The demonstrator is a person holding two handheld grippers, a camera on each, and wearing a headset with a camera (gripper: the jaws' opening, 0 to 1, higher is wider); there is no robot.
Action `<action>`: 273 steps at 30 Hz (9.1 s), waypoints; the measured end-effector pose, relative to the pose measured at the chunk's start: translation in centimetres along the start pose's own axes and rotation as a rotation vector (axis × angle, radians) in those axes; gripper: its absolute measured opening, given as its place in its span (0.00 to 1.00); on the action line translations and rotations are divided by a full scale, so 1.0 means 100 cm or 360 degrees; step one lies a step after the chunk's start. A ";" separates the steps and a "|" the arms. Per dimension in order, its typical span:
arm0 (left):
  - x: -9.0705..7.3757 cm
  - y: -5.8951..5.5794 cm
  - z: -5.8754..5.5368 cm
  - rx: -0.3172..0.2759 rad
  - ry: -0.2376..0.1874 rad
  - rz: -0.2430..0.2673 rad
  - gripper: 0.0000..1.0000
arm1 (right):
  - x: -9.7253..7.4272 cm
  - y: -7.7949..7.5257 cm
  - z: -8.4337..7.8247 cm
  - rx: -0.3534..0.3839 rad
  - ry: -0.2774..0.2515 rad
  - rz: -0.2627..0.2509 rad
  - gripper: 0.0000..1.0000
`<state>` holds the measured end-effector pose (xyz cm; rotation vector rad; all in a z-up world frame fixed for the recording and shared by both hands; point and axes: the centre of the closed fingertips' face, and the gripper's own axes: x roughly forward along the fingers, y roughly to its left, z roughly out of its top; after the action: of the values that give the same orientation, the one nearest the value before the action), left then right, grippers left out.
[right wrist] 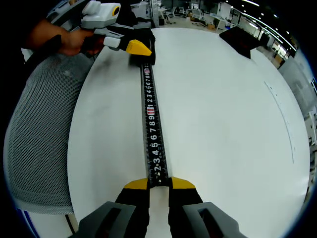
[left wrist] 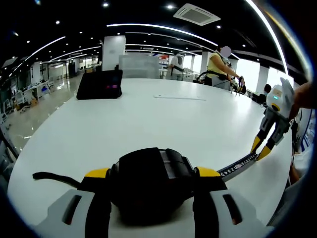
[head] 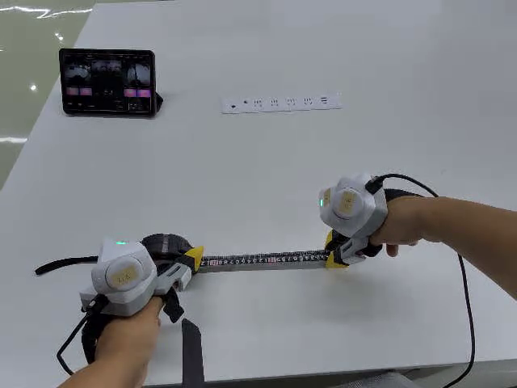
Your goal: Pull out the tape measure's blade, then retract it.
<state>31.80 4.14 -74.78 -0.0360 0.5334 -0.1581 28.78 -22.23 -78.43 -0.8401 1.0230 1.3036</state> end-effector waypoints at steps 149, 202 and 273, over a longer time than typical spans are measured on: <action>0.001 -0.001 -0.004 -0.0010 0.0111 -0.0051 0.63 | 0.020 0.005 0.056 0.0069 0.0034 0.0003 0.10; 0.001 -0.001 -0.004 -0.0013 0.0138 -0.0057 0.63 | 0.025 0.008 0.073 0.0045 0.0008 0.0022 0.10; 0.000 -0.002 -0.005 -0.0016 0.0183 -0.0170 0.61 | 0.035 0.010 0.096 -0.0027 -0.0099 0.0079 0.11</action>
<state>31.49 4.00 -75.18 -0.0657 0.6473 -0.2631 28.83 -11.93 -78.29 -0.7866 0.9905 1.3741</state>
